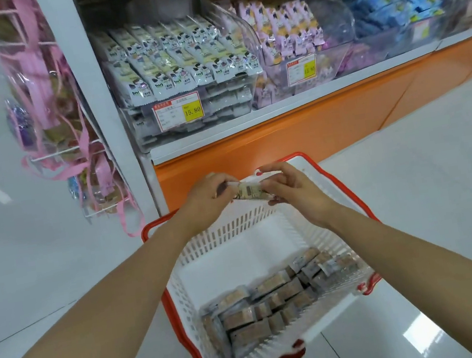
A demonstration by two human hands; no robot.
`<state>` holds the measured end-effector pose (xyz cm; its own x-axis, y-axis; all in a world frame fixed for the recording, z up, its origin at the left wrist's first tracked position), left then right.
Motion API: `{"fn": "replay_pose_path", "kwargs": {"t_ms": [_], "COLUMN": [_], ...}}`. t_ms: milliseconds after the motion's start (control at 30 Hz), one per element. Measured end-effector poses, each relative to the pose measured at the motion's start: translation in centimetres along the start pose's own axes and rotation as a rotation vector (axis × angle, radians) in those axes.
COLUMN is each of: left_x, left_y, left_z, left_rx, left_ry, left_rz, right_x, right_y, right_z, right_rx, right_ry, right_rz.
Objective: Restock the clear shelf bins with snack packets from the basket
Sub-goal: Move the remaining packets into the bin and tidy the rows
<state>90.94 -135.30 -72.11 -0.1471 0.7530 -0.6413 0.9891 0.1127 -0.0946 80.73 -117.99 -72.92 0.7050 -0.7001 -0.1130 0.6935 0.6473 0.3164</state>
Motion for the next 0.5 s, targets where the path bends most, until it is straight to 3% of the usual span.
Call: {"fn": "replay_pose_path", "kwargs": {"t_ms": [133, 300, 500], "left_x": [-1.2, -2.4, -4.8], "left_y": [0.2, 0.0, -0.9], "left_z": [-1.8, -5.0, -7.2], "left_rx": [-0.135, -0.086, -0.098], "left_ry": [0.177, 0.284, 0.5], "left_rz": [-0.003, 0.09, -0.054], "right_x": [-0.3, 0.2, 1.1], "right_y": [0.7, 1.3, 1.7], "right_z": [2.7, 7.0, 9.8], "right_rx": [-0.105, -0.253, -0.307], "right_ry": [-0.086, -0.238, -0.095], "right_rz": [-0.078, -0.197, -0.099]}}
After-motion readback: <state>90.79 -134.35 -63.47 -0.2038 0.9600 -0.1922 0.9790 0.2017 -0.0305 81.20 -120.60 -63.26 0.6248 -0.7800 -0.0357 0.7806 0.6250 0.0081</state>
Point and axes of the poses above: each hand's wrist, its own y-axis away from the middle knuckle, its own x-axis out of the palm, z = x × y, the point moved 3 cm from there along -y, towards the middle knuckle, and after that the axes turned 8 degrees about x, right-handed, at the moved point
